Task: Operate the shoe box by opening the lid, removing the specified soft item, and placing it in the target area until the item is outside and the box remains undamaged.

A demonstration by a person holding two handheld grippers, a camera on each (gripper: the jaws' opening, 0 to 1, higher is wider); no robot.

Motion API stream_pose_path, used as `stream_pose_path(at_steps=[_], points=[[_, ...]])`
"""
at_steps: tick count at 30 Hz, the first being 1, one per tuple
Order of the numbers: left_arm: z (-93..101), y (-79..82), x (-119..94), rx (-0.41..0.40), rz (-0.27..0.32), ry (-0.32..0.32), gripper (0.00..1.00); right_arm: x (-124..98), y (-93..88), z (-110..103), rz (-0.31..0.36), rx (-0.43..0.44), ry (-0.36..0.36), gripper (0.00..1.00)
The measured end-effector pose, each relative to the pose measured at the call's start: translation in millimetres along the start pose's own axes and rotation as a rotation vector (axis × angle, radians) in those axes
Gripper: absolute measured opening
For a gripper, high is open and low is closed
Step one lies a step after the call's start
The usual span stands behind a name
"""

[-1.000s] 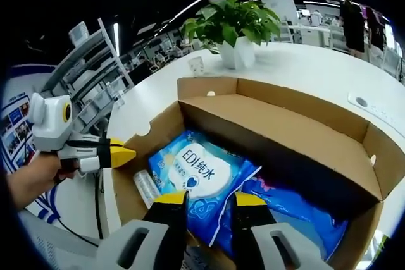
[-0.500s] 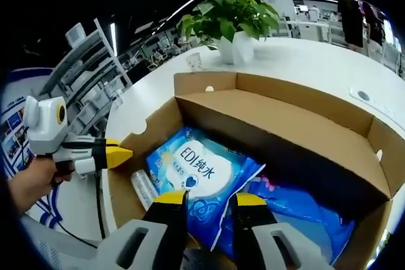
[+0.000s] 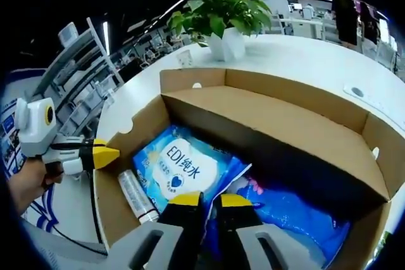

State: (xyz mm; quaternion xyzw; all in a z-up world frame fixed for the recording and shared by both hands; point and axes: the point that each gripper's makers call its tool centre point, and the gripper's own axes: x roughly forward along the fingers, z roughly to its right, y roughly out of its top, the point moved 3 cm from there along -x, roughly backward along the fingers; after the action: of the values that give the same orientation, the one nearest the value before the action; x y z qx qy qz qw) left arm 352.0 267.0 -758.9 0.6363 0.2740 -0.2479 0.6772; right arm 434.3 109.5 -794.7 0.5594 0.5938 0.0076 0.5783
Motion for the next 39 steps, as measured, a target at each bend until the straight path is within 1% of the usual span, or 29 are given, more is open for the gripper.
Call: stream_pose_path(at_steps=[4,22,34,39], points=[[-0.2,0.1,0,0.005,-0.002,0.002,0.03,-3,0.9,-1,0.004,0.001,-0.004,0.0],[0.3,-0.9,1,0.002,0.002,0.003,0.03,-16,10.0,-4,0.046,0.01,-0.009,0.0],[-1.2,-0.8,3,0.001,0.002,0.004,0.03,-25,17.5,0,0.075,0.003,-0.019,0.0],[-1.2,-0.7,4,0.003,0.001,0.004,0.03,-32,19.1,1,0.089,0.003,-0.023,0.0]])
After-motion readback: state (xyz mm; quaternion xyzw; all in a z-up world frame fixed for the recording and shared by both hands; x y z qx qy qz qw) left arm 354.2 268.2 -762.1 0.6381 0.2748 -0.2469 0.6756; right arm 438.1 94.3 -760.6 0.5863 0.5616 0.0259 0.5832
